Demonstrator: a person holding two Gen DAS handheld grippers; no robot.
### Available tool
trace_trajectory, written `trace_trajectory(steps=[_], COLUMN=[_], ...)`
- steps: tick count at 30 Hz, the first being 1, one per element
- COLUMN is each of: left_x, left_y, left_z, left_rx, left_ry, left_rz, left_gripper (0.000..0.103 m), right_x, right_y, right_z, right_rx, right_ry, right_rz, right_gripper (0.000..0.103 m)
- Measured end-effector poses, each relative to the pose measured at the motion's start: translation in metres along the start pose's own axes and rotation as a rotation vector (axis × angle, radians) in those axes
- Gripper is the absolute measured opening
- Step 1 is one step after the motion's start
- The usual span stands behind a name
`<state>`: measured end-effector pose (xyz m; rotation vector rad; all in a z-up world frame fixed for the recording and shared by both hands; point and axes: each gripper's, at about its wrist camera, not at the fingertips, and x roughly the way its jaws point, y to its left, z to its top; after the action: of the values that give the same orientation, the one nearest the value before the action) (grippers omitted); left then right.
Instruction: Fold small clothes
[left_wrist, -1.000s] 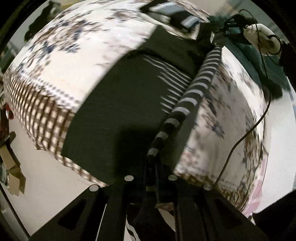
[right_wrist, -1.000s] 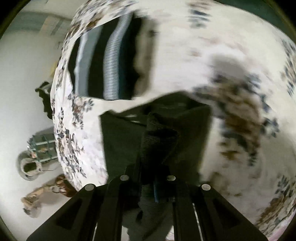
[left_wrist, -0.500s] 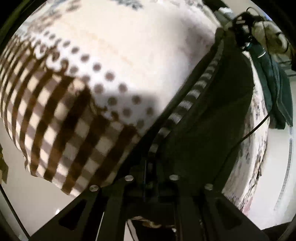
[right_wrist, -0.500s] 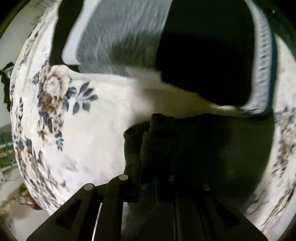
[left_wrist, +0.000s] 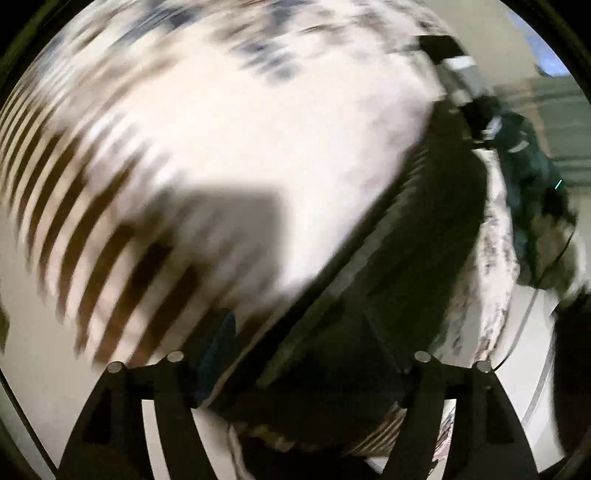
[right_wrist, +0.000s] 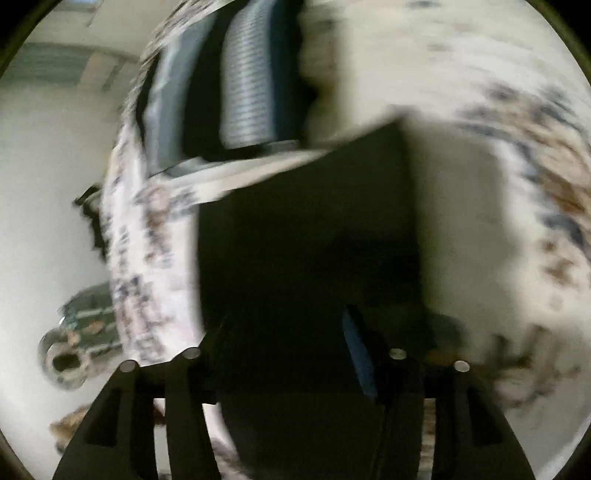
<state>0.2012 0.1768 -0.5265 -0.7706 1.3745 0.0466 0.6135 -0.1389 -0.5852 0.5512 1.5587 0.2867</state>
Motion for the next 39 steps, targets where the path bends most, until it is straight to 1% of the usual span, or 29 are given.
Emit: trace_trajectory(steps=[2, 5, 8, 10, 11, 13, 15, 16, 17, 18, 19, 20, 21, 22, 23, 24, 25, 26, 27, 28, 29, 30, 31, 32, 33, 34, 35, 37, 39], left_x=[0.015, 0.047, 0.082, 0.105, 0.117, 0.141, 0.163, 0.174, 0.185, 0.187, 0.188, 0.189, 0.187, 0.185, 0.186, 0.186, 0.188, 0.192, 0.195, 0.195, 0.191, 0.186, 0.18, 0.172, 0.162, 0.154, 0.143, 0.119, 0.096], left_y=[-0.033, -0.086, -0.132, -0.157, -0.17, -0.193, -0.206, -0.212, -0.218, -0.22, -0.223, -0.227, -0.23, -0.228, -0.226, -0.221, -0.218, -0.217, -0.215, -0.215, -0.216, -0.219, -0.221, -0.221, -0.218, -0.215, -0.209, -0.192, -0.17], left_z=[0.036, 0.094, 0.153, 0.189, 0.204, 0.231, 0.247, 0.253, 0.259, 0.26, 0.261, 0.26, 0.259, 0.259, 0.261, 0.265, 0.272, 0.28, 0.285, 0.285, 0.284, 0.282, 0.279, 0.274, 0.269, 0.263, 0.255, 0.234, 0.212], left_rx=[0.059, 0.137, 0.183, 0.211, 0.239, 0.299, 0.328, 0.343, 0.368, 0.388, 0.41, 0.433, 0.457, 0.456, 0.44, 0.418, 0.397, 0.373, 0.346, 0.335, 0.339, 0.359, 0.376, 0.385, 0.389, 0.388, 0.382, 0.376, 0.357], left_ry=[-0.01, -0.011, -0.012, -0.001, 0.003, 0.004, 0.018, 0.032, 0.046, 0.051, 0.053, 0.053, 0.044, 0.043, 0.048, 0.052, 0.052, 0.055, 0.073, 0.083, 0.088, 0.087, 0.083, 0.08, 0.075, 0.073, 0.072, 0.062, 0.06], left_rz=[-0.048, -0.099, -0.156, -0.194, -0.192, -0.156, -0.11, -0.117, -0.13, -0.148, -0.157, -0.15, -0.15, -0.154, -0.164, -0.178, -0.187, -0.195, -0.207, -0.202, -0.194, -0.184, -0.172, -0.167, -0.182, -0.193, -0.194, -0.174, -0.167], left_gripper=[0.081, 0.081, 0.081, 0.081, 0.081, 0.081, 0.081, 0.079, 0.075, 0.043, 0.031, 0.028, 0.025, 0.024, 0.023, 0.022, 0.022, 0.023, 0.026, 0.027, 0.032, 0.041, 0.049, 0.064, 0.067, 0.067, 0.068, 0.068, 0.068], right_x=[-0.005, -0.001, 0.009, 0.017, 0.023, 0.036, 0.047, 0.051, 0.054, 0.055, 0.057, 0.057, 0.056, 0.054, 0.048, 0.037, 0.03, 0.029, 0.031, 0.032, 0.032, 0.031, 0.028, 0.021, 0.015, 0.01, 0.005, -0.009, -0.016], right_y=[-0.043, -0.088, -0.112, -0.117, -0.118, -0.117, -0.116, -0.116, -0.119, -0.122, -0.125, -0.125, -0.126, -0.125, -0.125, -0.123, -0.121, -0.119, -0.12, -0.122, -0.12, -0.118, -0.114, -0.114, -0.11, -0.107, -0.106, -0.103, -0.103], right_z=[-0.004, -0.001, 0.009, 0.013, 0.017, 0.024, 0.03, 0.032, 0.034, 0.034, 0.034, 0.034, 0.034, 0.034, 0.033, 0.032, 0.034, 0.038, 0.044, 0.05, 0.053, 0.054, 0.052, 0.047, 0.039, 0.031, 0.02, -0.012, -0.048], right_rx=[0.065, 0.172, 0.239, 0.25, 0.252, 0.255, 0.255, 0.257, 0.268, 0.287, 0.301, 0.305, 0.297, 0.281, 0.268, 0.257, 0.243, 0.238, 0.244, 0.242, 0.231, 0.215, 0.211, 0.216, 0.219, 0.227, 0.233, 0.223, 0.205], right_ry=[-0.021, -0.041, -0.059, -0.056, -0.049, -0.028, -0.019, -0.021, -0.033, -0.056, -0.073, -0.083, -0.096, -0.112, -0.148, -0.22, -0.261, -0.271, -0.241, -0.206, -0.178, -0.15, -0.133, -0.11, -0.089, -0.059, -0.039, 0.003, 0.05], right_rz=[-0.001, 0.058, 0.133, 0.171, 0.189, 0.207, 0.226, 0.235, 0.241, 0.251, 0.271, 0.288, 0.311, 0.294, 0.281, 0.242, 0.199, 0.169, 0.148, 0.146, 0.144, 0.13, 0.116, 0.118, 0.126, 0.14, 0.161, 0.191, 0.18], right_gripper=[0.059, 0.059, 0.059, 0.059, 0.059, 0.059, 0.059, 0.059, 0.059, 0.059, 0.058, 0.051, 0.028, 0.02, 0.016, 0.008, 0.006, 0.002, 0.002, 0.003, 0.003, 0.005, 0.01, 0.015, 0.03, 0.051, 0.057, 0.059, 0.059])
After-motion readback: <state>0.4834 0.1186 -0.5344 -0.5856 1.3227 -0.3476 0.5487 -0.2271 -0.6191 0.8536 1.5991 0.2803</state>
